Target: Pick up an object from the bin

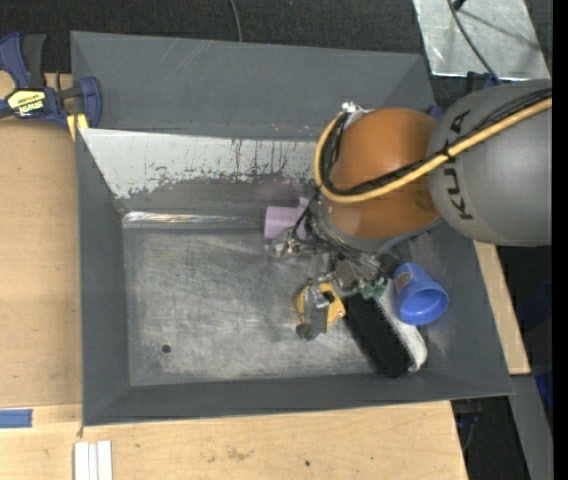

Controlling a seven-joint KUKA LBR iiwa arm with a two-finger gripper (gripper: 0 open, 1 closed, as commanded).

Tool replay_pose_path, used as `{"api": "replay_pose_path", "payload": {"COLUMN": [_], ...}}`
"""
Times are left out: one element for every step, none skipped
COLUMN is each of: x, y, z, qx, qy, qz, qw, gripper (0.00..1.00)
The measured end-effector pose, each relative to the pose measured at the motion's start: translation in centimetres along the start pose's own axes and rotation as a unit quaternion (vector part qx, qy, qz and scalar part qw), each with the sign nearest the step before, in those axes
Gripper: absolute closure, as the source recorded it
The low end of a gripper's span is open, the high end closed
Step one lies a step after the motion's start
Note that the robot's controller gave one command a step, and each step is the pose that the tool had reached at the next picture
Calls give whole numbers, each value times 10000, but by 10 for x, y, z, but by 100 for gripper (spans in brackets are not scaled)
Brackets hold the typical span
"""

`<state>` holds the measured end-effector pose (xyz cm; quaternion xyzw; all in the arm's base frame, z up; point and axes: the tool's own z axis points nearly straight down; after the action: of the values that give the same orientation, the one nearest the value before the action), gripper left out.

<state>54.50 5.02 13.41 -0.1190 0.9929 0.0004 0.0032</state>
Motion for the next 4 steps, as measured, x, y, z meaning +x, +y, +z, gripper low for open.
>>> {"api": "replay_pose_path", "payload": {"x": [42,34,41,34], "y": [5,-32,-53,-66], "z": [-18,-4,32,61], "qx": [-1,4,8,-18], "qy": [88,-22,22,29], "qz": [86,555,476,111], "qw": [9999,9985,9989,9999], "gripper": [0,0,0,100]}}
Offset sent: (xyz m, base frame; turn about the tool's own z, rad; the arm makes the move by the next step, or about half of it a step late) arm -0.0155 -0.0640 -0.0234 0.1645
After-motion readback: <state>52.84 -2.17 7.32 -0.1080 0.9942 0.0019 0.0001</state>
